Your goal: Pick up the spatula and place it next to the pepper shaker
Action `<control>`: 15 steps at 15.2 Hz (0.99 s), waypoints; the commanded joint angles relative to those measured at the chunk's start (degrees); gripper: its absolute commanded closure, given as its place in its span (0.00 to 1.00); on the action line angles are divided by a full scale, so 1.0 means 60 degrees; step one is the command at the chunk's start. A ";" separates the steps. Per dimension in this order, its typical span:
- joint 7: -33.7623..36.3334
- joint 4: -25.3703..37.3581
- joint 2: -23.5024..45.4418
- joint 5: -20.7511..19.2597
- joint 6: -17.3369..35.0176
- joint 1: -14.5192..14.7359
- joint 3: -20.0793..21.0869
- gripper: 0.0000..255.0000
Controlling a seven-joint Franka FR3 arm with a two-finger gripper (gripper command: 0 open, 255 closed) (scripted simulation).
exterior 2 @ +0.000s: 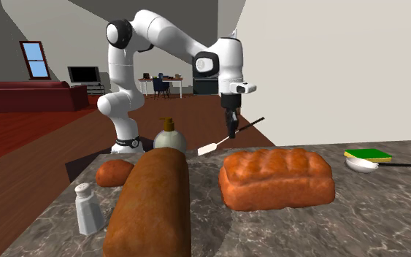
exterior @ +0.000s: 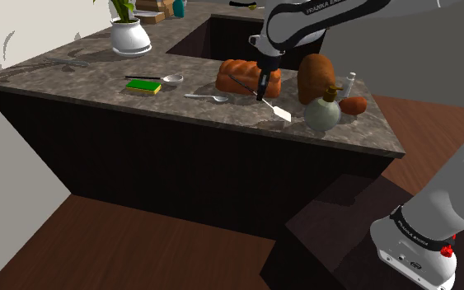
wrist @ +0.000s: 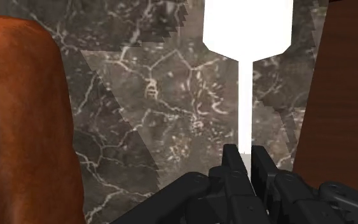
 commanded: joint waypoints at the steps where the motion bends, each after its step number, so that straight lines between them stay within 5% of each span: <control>1: 0.0025 0.0189 -0.0067 -0.0012 -0.0259 0.0007 0.0003 1.00; 15: 0.0099 0.1503 -0.0459 -0.0057 -0.1964 0.0003 -0.0005 1.00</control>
